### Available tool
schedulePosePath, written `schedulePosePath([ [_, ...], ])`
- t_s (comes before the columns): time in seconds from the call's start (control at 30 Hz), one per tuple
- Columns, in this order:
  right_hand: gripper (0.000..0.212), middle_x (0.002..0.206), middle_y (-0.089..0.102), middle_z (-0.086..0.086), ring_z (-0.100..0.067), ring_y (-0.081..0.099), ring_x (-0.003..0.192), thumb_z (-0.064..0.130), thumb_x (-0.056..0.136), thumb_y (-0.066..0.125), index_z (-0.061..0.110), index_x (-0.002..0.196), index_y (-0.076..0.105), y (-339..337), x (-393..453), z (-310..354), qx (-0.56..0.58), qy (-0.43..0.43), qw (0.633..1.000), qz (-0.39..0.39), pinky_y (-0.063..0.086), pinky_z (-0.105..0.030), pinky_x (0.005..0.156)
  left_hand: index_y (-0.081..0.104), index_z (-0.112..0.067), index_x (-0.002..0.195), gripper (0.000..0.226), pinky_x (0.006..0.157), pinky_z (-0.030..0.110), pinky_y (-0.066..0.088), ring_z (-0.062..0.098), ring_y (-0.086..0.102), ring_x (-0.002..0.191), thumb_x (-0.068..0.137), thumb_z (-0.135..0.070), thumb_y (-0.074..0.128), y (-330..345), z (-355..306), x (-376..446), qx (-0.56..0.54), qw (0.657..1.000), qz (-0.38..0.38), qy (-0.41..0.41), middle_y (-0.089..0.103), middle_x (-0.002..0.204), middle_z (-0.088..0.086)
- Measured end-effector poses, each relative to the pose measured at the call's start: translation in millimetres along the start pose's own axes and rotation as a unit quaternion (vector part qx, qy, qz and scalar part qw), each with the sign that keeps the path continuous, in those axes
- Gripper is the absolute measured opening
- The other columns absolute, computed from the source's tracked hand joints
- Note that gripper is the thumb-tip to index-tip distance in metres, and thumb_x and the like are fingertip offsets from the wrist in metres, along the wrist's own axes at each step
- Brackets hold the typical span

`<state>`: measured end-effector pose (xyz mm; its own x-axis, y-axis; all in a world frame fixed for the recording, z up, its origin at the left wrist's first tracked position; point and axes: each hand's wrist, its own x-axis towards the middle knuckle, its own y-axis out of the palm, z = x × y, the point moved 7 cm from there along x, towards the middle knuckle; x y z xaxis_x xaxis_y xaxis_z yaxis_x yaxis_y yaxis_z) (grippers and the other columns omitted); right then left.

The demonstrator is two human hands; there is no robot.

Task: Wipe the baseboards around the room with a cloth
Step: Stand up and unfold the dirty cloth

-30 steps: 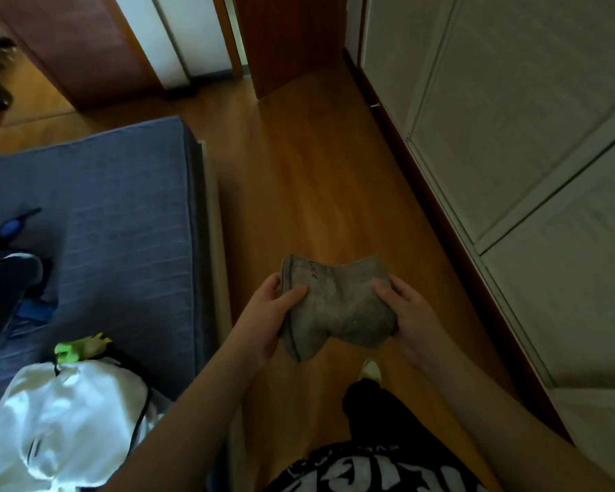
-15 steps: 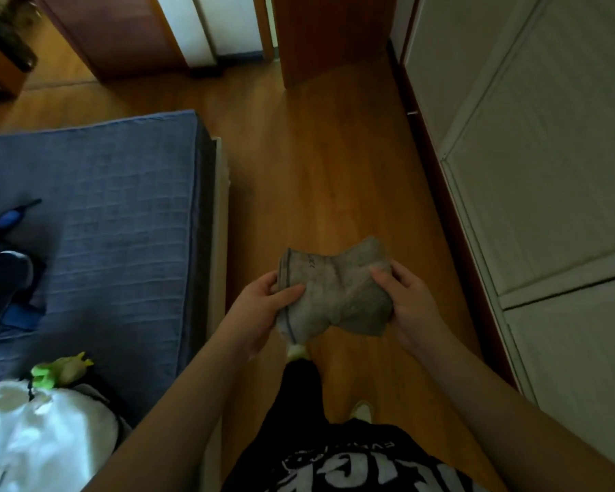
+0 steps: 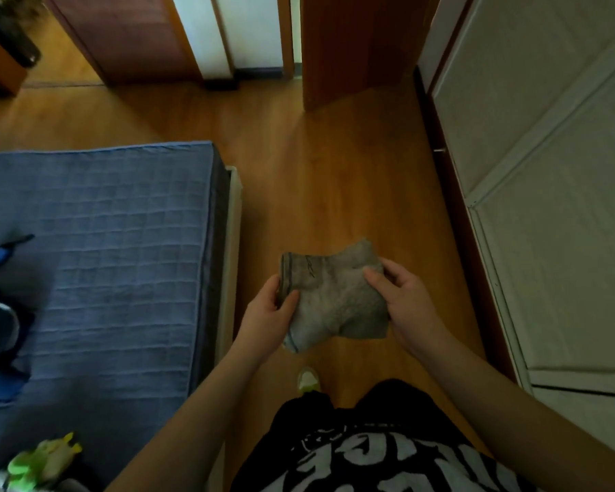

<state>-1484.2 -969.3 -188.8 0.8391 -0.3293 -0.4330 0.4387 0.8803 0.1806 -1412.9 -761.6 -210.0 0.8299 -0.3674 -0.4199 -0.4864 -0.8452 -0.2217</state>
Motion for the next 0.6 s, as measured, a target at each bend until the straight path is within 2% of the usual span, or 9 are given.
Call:
schedulePosePath([
  [0.1,0.013,0.103,0.074,0.008,-0.013,0.070,0.096,0.024,0.092,0.066,0.033,0.099,0.074,-13,37,12,-0.013,-0.011,0.999,-0.043,0.057,-0.025,0.073,0.059,-0.049,0.113,0.018,0.086,0.031,0.055,0.002,0.067,0.100,0.098,-0.039,0.057,0,-22,41,-0.041,0.999,0.029,0.013,0.069,0.108,-0.019],
  [0.2,0.024,0.112,0.071,0.003,-0.014,0.068,0.102,0.026,0.093,0.065,0.019,0.116,0.068,-33,82,23,-0.020,-0.004,0.997,-0.076,0.056,-0.032,0.084,0.060,-0.049,0.118,0.025,0.089,0.037,0.056,0.012,0.067,0.109,0.093,-0.045,0.060,11,-43,85,-0.125,0.989,0.080,-0.012,0.069,0.117,-0.012],
  [0.3,0.020,0.109,0.068,0.014,-0.004,0.066,0.099,0.027,0.092,0.065,0.028,0.112,0.063,-50,131,42,-0.017,-0.016,0.996,-0.090,0.052,-0.021,0.079,0.062,-0.048,0.118,0.027,0.086,0.033,0.058,0.015,0.067,0.111,0.092,-0.045,0.062,26,-67,135,-0.157,0.982,0.097,-0.028,0.069,0.118,-0.009],
  [0.4,0.017,0.109,0.068,0.015,-0.003,0.066,0.098,0.026,0.093,0.063,0.032,0.109,0.064,-62,188,61,0.000,-0.008,0.998,-0.061,0.053,-0.022,0.077,0.063,-0.041,0.121,0.028,0.082,0.031,0.058,0.019,0.068,0.110,0.093,-0.040,0.063,38,-86,191,-0.207,0.973,0.090,-0.057,0.070,0.119,-0.005],
  [0.5,0.024,0.113,0.067,0.009,-0.011,0.066,0.102,0.029,0.090,0.064,0.029,0.114,0.064,-73,244,80,0.037,0.032,0.998,-0.042,0.054,-0.031,0.081,0.060,-0.035,0.127,0.030,0.080,0.033,0.059,0.020,0.069,0.108,0.097,-0.032,0.060,47,-106,239,-0.227,0.968,0.055,-0.092,0.071,0.116,-0.003],
  [0.6,0.035,0.110,0.071,0.011,-0.012,0.067,0.102,0.039,0.080,0.067,0.031,0.114,0.067,-77,293,107,0.018,0.048,0.999,-0.011,0.056,-0.031,0.080,0.059,-0.033,0.128,0.030,0.085,0.036,0.059,0.019,0.069,0.107,0.098,-0.031,0.059,52,-128,277,-0.217,0.970,0.029,-0.104,0.072,0.116,-0.002],
])
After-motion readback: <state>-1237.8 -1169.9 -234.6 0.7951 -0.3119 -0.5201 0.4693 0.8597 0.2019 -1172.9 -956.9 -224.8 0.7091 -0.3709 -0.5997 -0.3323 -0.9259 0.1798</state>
